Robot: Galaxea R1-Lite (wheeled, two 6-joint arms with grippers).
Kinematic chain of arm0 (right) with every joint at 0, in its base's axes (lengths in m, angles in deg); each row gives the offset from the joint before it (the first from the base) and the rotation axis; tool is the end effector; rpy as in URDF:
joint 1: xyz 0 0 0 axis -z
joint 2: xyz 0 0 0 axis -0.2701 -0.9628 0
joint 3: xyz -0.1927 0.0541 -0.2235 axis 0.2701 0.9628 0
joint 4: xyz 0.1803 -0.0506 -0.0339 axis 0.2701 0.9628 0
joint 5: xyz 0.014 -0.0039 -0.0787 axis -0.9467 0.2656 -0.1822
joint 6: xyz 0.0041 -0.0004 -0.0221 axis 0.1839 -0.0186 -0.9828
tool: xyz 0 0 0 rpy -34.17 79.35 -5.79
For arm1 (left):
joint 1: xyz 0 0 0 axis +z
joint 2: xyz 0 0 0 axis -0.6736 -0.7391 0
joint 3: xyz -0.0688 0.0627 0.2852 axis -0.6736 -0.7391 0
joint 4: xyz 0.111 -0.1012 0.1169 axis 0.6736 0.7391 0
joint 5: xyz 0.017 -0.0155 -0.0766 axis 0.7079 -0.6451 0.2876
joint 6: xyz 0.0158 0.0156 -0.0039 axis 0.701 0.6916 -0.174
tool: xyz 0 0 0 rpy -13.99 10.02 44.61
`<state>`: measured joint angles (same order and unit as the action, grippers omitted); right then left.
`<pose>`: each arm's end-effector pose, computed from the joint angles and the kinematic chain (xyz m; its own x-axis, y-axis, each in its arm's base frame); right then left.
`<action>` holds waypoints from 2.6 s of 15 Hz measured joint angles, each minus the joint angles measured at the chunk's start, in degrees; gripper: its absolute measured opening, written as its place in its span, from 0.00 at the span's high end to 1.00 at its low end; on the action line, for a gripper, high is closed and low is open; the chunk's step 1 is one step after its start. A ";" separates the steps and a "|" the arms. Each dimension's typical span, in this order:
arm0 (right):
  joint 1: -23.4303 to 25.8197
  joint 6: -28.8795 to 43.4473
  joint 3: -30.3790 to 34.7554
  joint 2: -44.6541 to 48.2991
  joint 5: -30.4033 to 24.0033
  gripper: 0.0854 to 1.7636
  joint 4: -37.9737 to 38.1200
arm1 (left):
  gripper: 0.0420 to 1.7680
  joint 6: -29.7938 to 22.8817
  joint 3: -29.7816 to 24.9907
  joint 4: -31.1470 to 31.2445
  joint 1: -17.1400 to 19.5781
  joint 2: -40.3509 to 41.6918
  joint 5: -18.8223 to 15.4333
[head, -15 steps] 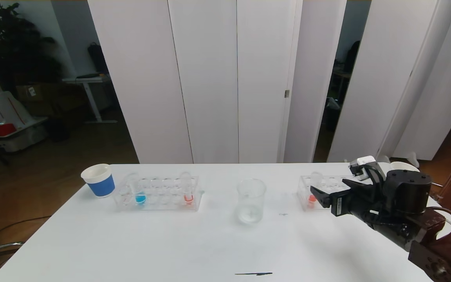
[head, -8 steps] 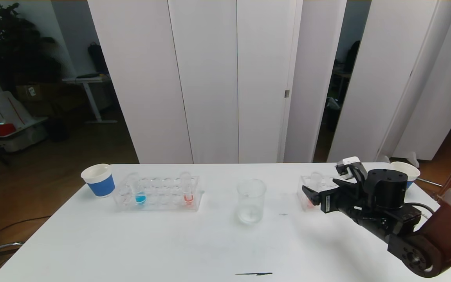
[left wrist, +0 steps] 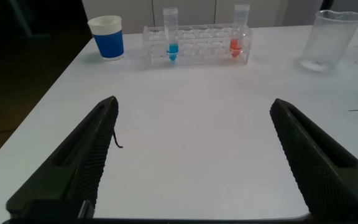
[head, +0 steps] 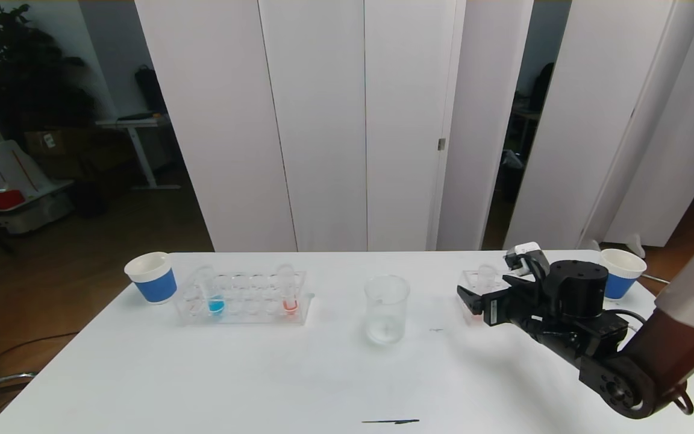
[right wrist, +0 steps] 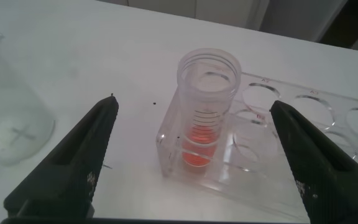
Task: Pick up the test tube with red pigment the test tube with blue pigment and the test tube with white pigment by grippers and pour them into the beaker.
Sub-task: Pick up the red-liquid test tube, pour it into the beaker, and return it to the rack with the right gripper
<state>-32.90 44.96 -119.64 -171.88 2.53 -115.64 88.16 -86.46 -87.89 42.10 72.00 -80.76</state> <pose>0.3371 0.1043 0.0522 0.9212 0.2727 -0.2774 -0.2798 0.9600 0.0146 -0.0228 -0.0004 0.0756 0.9997 -0.0258 0.0026 0.0257 0.9995 0.0201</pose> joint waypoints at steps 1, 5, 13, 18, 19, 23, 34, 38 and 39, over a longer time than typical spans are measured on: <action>0.02 0.02 -0.59 -0.41 -0.02 0.01 0.00 | 0.01 0.00 0.00 0.00 0.02 0.00 0.02; -0.13 -0.22 -2.29 -1.79 -0.05 0.01 0.11 | 0.01 0.00 0.00 0.00 0.02 0.00 0.00; -0.16 -0.56 -3.36 -3.15 0.15 0.70 0.30 | 0.01 -0.02 0.00 0.00 -0.02 0.00 0.00; -0.16 -0.41 -3.45 -3.30 0.09 0.71 0.28 | 0.01 0.00 0.00 0.00 0.00 0.00 0.02; -0.16 -0.44 -3.45 -3.33 0.02 0.71 0.28 | 0.01 -0.02 0.00 0.00 0.02 0.00 0.00; -0.16 -0.37 -3.45 -3.39 -0.02 0.71 0.21 | 0.01 0.00 0.00 0.00 0.00 0.00 0.00; -0.63 -0.13 -3.83 -2.26 0.04 0.71 0.41 | 0.01 -0.02 0.00 0.00 0.02 0.00 0.02; -0.38 -0.13 -6.97 1.55 -0.52 0.71 0.59 | 0.01 -0.02 0.00 0.00 0.02 0.00 0.00; -0.30 -0.15 -7.62 2.51 -0.52 0.71 1.08 | 0.01 -0.02 0.00 0.02 0.00 0.00 0.00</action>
<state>-33.20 44.81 -127.26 -169.37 2.00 -114.56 88.13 -86.46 -87.87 42.10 72.00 -80.76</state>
